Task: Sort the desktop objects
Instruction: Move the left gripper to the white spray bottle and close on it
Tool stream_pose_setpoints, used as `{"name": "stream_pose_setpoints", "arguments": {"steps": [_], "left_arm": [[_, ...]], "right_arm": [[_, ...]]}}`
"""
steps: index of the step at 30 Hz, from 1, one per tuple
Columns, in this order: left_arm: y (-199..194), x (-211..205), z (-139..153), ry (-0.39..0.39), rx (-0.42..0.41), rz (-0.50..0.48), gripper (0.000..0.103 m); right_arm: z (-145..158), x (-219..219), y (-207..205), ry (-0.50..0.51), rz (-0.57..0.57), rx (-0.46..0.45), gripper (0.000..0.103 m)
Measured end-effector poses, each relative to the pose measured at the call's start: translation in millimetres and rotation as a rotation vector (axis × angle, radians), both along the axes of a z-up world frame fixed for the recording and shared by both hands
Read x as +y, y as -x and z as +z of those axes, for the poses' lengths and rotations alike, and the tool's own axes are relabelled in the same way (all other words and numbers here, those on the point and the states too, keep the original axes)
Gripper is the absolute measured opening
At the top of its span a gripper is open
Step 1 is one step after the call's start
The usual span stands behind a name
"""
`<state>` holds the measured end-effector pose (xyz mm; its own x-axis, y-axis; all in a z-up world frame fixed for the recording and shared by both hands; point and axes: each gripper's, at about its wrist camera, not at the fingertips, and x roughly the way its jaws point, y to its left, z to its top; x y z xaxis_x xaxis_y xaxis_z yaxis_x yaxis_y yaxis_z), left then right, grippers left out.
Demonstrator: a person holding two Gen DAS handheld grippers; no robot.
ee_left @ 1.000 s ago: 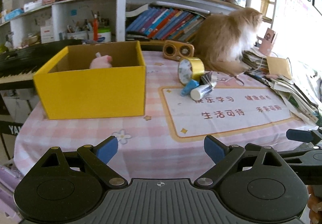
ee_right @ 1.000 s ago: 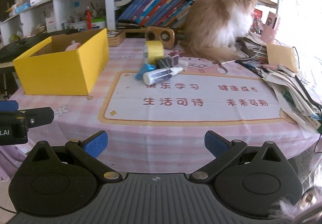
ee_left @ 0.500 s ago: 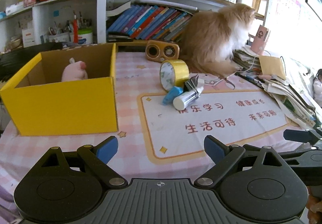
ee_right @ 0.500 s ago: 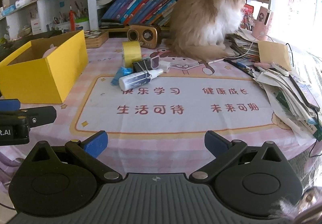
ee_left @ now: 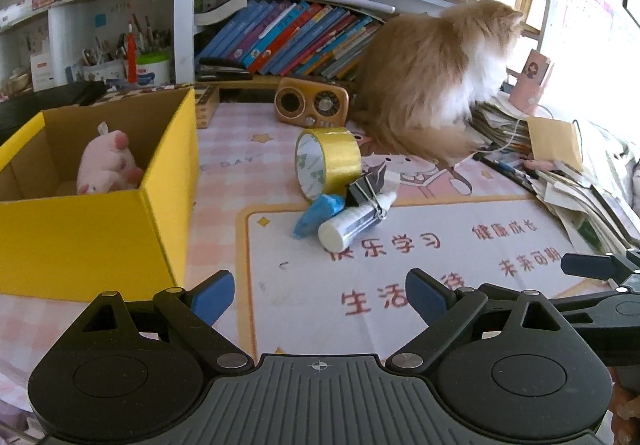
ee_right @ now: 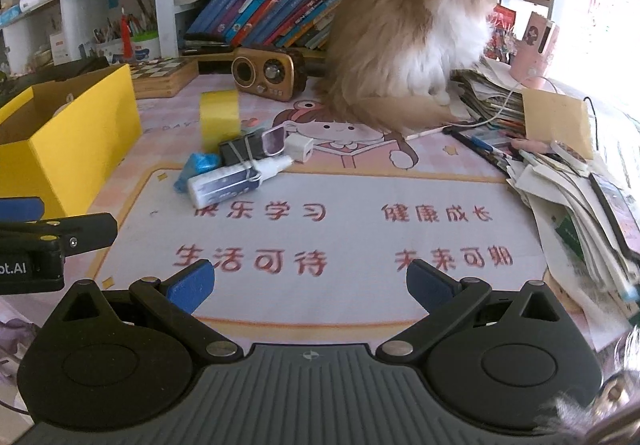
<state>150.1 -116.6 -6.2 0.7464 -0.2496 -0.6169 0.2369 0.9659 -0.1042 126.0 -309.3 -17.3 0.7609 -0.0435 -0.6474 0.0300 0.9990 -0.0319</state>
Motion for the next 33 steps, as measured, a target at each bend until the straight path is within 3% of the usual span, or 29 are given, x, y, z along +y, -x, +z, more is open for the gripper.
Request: {"name": "stream_pose_setpoints", "arguments": {"steps": [15,18,22,29,33], "left_arm": [[-45.9,-34.7,-3.9,-0.018,0.024,0.139,0.092],[-58.6,-40.3,-9.0,-0.015,0.049,0.138,0.081],[-76.0,-50.2,-20.6,-0.017,0.099,0.091,0.053],[-110.8,-62.6,-42.6,-0.065,0.143,0.06,0.045],[-123.9,-68.7,-50.2,-0.046,0.184,0.047,0.041]], "right_arm": [[-3.0,-42.9,-65.1,-0.042,0.111,0.004,0.103],[-5.1,-53.3,-76.0,-0.055,0.111,0.005,0.103],[-10.2,-63.5,-88.6,-0.07,0.109,0.022,0.103],[-17.4,-77.0,-104.7,-0.084,0.11,0.047,0.103],[-20.2,-82.7,-110.4,-0.084,0.104,0.057,0.103]]}}
